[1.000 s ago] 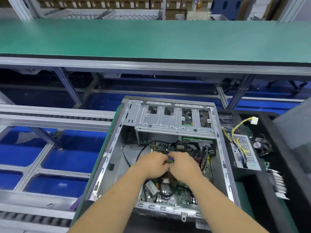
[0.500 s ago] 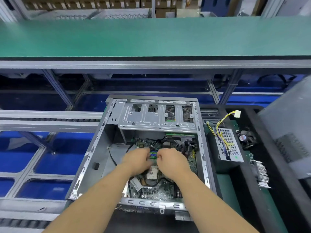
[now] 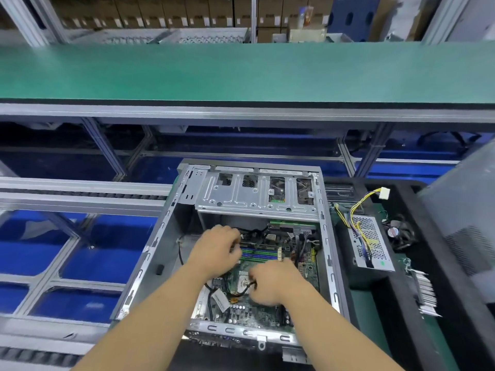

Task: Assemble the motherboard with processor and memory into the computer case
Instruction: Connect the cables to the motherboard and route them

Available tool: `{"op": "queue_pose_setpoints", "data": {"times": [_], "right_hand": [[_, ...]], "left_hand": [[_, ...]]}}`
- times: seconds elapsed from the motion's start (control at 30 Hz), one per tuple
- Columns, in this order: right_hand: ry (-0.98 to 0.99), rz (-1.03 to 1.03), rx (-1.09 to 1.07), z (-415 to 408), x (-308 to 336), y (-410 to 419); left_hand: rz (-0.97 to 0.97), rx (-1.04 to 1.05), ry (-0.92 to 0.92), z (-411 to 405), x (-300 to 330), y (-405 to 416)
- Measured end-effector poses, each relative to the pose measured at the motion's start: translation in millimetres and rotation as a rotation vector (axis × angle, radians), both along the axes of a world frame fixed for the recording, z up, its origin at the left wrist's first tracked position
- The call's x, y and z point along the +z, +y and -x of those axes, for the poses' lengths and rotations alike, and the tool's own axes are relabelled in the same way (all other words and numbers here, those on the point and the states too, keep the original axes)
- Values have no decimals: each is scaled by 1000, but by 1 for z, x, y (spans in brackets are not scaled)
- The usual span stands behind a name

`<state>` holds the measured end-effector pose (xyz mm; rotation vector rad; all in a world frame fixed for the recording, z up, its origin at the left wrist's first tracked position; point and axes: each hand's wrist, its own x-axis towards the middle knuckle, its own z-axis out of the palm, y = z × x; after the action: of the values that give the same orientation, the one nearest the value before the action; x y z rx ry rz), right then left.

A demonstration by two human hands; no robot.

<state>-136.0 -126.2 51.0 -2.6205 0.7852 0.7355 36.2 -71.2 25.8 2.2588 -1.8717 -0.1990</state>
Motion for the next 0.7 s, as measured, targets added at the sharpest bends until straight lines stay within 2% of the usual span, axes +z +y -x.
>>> {"op": "queue_pose_setpoints", "data": {"times": [0.03, 0.1, 0.23, 0.33, 0.47, 0.6, 0.7], "right_hand": [[53, 17, 47, 0, -1, 3], [17, 100, 63, -1, -1, 4], [-147, 120, -149, -1, 4, -9], [-62, 57, -80, 2, 2, -10], [-3, 34, 19, 8, -2, -9], [-7, 154, 23, 5, -2, -10], [-33, 226, -3, 1, -1, -12]], "left_hand": [[-37, -86, 21, 4, 0, -1], [-155, -166, 120, 12, 0, 1], [-328, -132, 285, 16, 0, 7], [-462, -190, 168, 10, 2, 10], [-504, -240, -6, -1, 3, 12], [-412, -201, -208, -5, 1, 10], [-325, -76, -291, -12, -1, 9]]}}
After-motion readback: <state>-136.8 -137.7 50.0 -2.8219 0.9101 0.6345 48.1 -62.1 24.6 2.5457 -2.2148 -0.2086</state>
